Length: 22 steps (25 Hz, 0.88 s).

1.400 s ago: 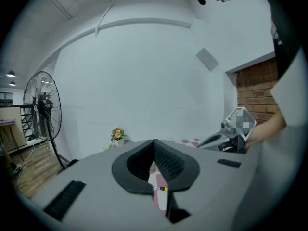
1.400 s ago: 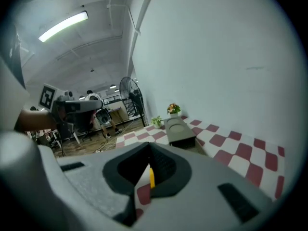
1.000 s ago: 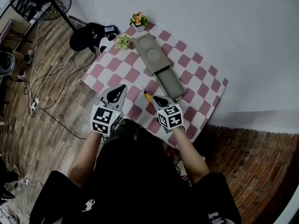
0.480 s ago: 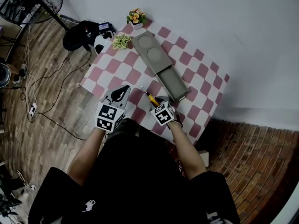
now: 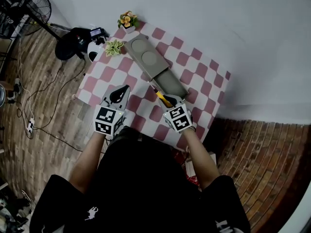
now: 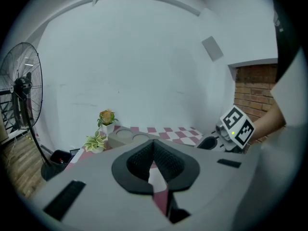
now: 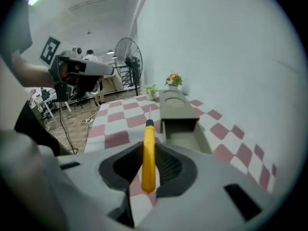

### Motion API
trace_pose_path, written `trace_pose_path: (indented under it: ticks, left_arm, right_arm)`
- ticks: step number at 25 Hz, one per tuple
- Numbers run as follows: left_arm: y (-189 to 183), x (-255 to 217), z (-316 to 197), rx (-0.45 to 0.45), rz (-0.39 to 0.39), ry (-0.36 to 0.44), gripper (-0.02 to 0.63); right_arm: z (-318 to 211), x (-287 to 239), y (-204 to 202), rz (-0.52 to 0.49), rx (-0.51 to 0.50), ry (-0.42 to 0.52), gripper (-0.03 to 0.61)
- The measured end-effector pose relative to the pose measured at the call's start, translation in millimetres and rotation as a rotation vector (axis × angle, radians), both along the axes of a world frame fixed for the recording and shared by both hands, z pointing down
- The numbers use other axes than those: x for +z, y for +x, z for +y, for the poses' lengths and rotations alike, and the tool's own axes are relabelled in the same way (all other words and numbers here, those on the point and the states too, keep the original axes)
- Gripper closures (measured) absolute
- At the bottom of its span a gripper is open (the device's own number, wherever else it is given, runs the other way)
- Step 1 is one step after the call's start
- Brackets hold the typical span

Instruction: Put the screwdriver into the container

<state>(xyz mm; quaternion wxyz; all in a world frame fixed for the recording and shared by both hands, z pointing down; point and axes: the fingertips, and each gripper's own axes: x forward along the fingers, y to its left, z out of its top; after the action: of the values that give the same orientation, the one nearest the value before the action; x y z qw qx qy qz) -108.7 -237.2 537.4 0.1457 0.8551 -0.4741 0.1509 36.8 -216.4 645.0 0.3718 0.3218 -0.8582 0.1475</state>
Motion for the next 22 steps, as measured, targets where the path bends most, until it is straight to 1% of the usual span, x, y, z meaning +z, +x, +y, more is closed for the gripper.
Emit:
trace_pose_path:
  ticks: [2,5,9,13,18,22]
  left_arm:
    - [7,-3,-8,0.012,0.016,0.000,0.612]
    - [21,-5,-21,0.032,0.036,-0.009,0.612]
    - [38,-7,-33,0.066,0.024,-0.004,0.612]
    - [44,-5,-37,0.079,0.003,0.002,0.612]
    - [38,0,-40,0.076,-0.010,-0.007,0.612]
    - [31,7,-38,0.072,-0.016,-0.023,0.612]
  right_arm:
    - [-12,-7,17,0.008,0.043,0.015,0.500]
    - [-27,-7,39,0.036,0.091,0.008,0.500]
    - [-42,7,57,0.084,0.127,-0.026,0.500]
    - [-50,25,63,0.139,0.122,-0.064,0.500]
    - [-58,38,61,0.188,0.099,-0.106,0.502]
    - [-61,47,59,0.264,0.076,-0.137,0.502]
